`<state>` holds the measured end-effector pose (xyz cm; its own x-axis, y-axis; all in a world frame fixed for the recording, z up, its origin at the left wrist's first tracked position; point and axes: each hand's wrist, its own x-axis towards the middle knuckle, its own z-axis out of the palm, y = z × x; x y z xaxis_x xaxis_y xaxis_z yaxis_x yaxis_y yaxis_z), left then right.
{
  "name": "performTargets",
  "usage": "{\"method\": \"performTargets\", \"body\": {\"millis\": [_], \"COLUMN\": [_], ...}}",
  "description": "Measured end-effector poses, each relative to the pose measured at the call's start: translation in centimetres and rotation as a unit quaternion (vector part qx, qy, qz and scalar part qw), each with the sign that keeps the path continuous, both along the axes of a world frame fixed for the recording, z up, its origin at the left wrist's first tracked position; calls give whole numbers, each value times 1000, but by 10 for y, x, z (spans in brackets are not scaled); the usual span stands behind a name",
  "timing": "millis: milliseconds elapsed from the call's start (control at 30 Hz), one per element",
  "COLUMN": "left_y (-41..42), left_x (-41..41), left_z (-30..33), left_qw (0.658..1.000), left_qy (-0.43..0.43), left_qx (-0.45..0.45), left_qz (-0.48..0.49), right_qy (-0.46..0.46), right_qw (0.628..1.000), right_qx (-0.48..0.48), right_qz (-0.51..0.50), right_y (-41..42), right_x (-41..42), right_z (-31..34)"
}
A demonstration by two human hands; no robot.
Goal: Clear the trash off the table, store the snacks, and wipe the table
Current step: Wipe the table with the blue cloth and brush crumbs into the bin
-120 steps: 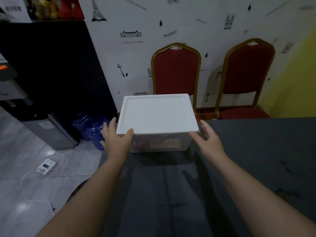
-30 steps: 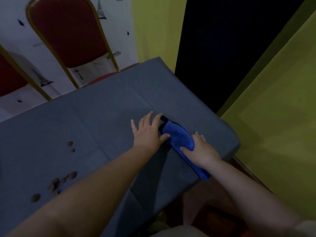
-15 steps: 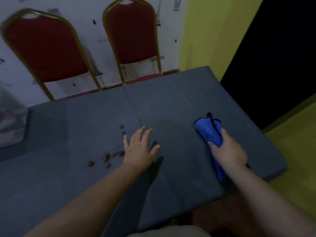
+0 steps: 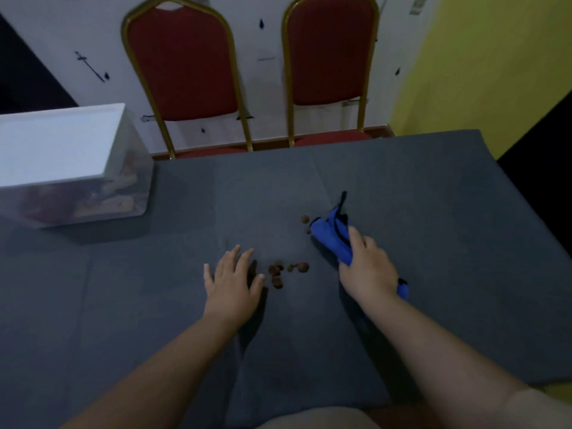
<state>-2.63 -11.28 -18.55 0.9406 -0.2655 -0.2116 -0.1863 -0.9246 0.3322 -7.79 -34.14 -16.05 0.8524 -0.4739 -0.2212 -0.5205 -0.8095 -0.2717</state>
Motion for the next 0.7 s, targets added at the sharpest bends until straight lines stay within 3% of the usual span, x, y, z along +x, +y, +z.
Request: {"method": "performTargets", "body": {"millis": [133,200,300,400,500,700], "left_y": [24,33,41,46,48,50], "left_x": [7,9,11,14,15,14], "left_z": [-3,-4,-6,-12,-17,-22], "left_qw": [1000,1000,1000,999,999,998], "left_qy": [5,9,13,15,42,57], "left_qx": [1,-4,-10,-12,11,40], "left_qz": [1,0,2,27,22,5], "right_qy": [-43,-80,-112,-84,-24,14], "right_qw": [987,978,978,984,991,988], "right_qx": [153,177,81,-33,-102,-143], "right_qz": [-26,-80,-155,-151,-87,58], "right_y": [16,8,-22,-52,-64,-16], "right_x": [6,11,24,43,70,114], "right_z": [1,7,15,18,13,-4]}}
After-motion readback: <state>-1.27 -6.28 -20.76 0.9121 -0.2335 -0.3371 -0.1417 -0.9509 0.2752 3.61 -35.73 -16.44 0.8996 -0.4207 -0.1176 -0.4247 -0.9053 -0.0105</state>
